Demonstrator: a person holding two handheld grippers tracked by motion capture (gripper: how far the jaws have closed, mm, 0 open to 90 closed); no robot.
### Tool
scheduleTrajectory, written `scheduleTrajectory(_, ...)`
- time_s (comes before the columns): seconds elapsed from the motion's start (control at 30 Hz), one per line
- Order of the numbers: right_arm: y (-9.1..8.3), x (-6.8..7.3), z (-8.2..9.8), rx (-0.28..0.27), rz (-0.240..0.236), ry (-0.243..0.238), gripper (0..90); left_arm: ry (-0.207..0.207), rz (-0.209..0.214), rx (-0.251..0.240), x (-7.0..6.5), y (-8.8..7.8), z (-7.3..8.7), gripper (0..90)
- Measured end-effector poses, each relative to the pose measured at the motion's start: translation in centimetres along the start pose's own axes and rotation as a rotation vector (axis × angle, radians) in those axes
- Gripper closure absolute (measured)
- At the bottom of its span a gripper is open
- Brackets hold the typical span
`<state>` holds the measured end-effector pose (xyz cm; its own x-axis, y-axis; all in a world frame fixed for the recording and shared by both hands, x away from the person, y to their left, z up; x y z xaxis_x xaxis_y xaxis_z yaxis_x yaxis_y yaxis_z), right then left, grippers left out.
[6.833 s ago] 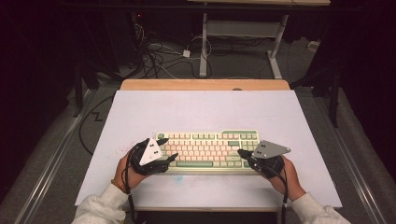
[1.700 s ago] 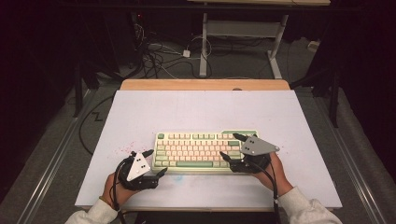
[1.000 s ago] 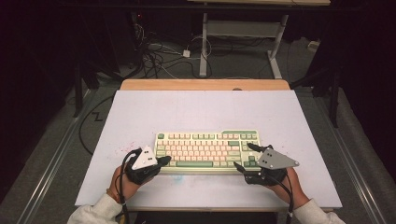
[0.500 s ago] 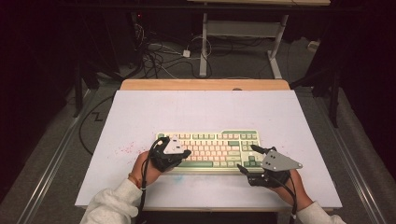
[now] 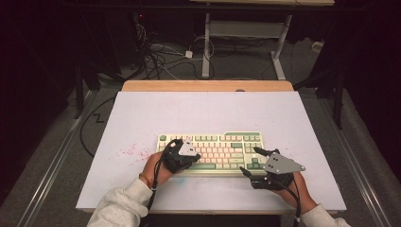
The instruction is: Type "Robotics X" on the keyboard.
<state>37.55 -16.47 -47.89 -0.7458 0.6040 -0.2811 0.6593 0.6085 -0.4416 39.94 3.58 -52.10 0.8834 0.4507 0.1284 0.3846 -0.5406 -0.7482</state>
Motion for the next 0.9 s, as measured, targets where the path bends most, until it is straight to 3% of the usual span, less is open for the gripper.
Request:
scheduleTrajectory(0.5, 0.3, 0.3, 0.3, 0.018, -0.001, -0.016, 24.1, 0.027, -0.019, 0.026, -0.2, 0.8, 0.1, 87.6)
scheduleTrajectory(0.9, 0.1, -0.1, 0.2, 0.014, 0.01, -0.015, 24.2, 0.03, -0.057, -0.054, 0.4, -0.7, -0.5, 87.3)
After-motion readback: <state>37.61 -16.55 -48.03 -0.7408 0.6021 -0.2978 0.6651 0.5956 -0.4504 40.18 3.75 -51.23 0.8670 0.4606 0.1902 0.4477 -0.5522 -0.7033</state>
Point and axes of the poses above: each handheld gripper's, and its own axes: y roughly forward along the jaws, z roughly out of its underside, x roughly to its left, the point moved 10 cm from there along y, roughly forward along the jaws, and after that the axes turned 1 degree about -z, right-handed, at the moved point
